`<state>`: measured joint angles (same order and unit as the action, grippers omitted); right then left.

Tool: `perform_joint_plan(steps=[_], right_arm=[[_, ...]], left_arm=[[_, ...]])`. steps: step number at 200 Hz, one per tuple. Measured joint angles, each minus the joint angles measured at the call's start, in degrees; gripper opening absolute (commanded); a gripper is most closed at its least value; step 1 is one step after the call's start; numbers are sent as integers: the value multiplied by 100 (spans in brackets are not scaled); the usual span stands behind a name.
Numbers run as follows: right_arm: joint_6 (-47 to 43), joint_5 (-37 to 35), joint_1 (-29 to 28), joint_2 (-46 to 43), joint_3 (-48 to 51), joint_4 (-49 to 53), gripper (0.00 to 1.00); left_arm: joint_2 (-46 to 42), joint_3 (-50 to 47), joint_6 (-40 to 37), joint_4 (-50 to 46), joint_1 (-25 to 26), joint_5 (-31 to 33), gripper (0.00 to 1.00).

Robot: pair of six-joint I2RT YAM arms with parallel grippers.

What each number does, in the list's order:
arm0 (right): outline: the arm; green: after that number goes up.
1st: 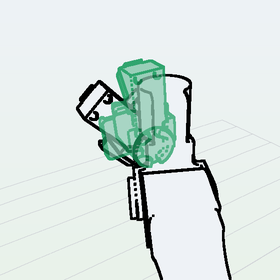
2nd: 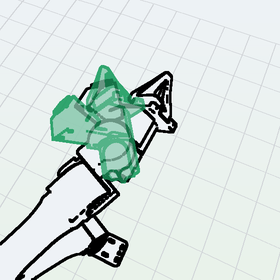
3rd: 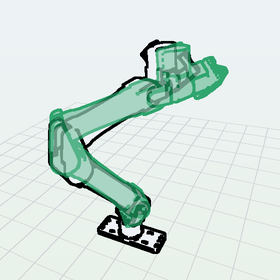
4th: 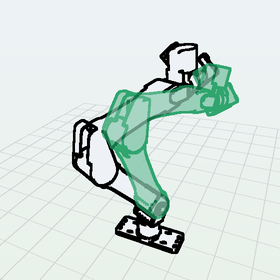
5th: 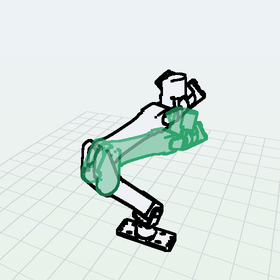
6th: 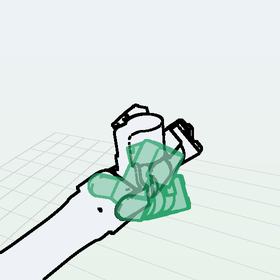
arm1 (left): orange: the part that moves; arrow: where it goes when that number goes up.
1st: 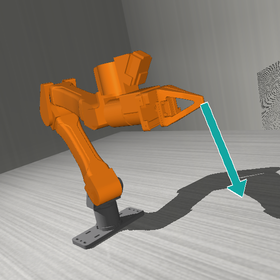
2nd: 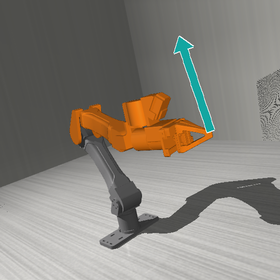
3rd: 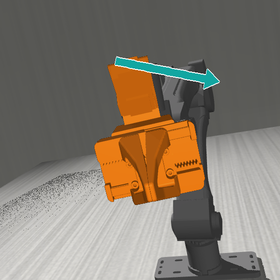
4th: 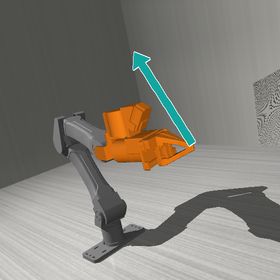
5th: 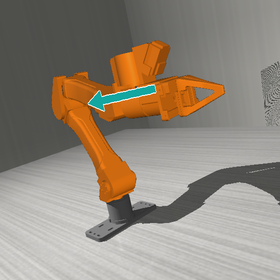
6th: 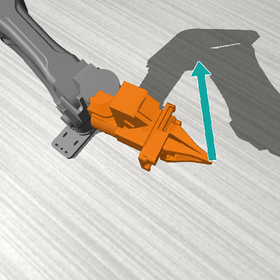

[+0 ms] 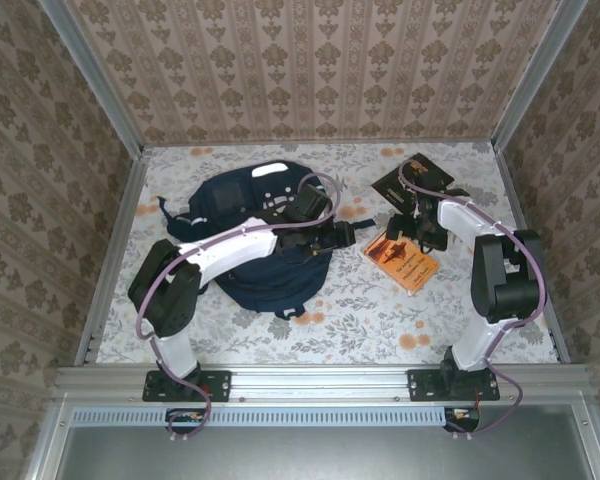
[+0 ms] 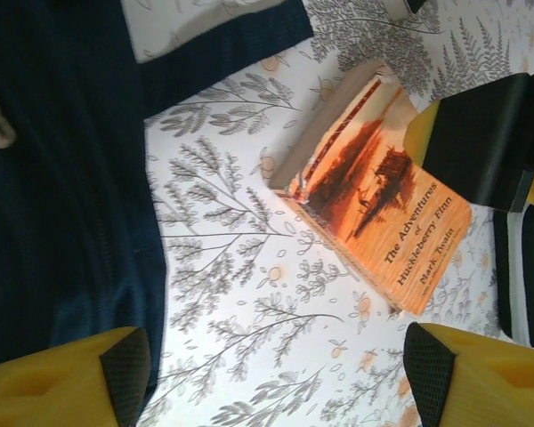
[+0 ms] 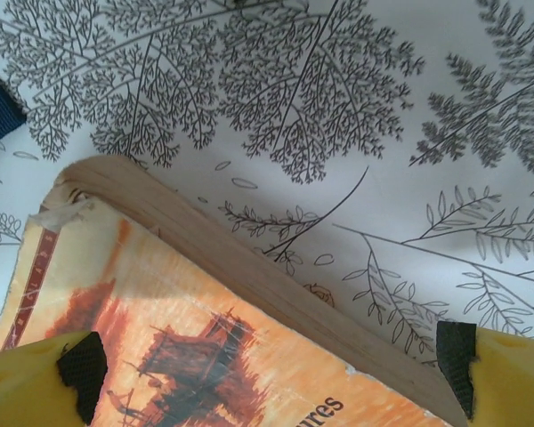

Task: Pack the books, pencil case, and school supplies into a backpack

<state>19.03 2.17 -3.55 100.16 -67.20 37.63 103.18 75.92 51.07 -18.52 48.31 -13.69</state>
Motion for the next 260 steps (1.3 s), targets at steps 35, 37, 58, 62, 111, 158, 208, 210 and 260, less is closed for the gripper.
perform_joint_plan(steps=[35, 37, 58, 62, 111, 158, 208, 210, 260], right_arm=[[22, 317, 42, -15, 240, -31, 100], [20, 328, 42, -15, 262, -37, 100], [87, 605, 42, -164, 669, -118, 96], [94, 673, 39, -232, 754, -118, 95], [431, 1510, -129, -1200, 1493, -293, 74], [490, 1777, -164, -1200, 1696, -407, 57], [490, 1488, -164, -1182, 1694, -402, 50], [479, 1475, -164, -1176, 1694, -400, 50], [511, 1436, -164, -960, 1762, -485, 46]], left_arm=[[326, 122, 87, 66, 122, -144, 76], [341, 129, 90, 66, 127, -149, 76], [490, 201, 155, 96, 203, -256, 75], [520, 214, 177, 105, 221, -286, 74], [844, 328, 358, 289, 337, -520, 62], [1174, 391, 455, 315, 402, -654, 54], [1488, 664, 492, 227, 487, -673, 52], [1499, 675, 498, 227, 492, -675, 51], [1735, 710, 640, 225, 525, -734, 54]])
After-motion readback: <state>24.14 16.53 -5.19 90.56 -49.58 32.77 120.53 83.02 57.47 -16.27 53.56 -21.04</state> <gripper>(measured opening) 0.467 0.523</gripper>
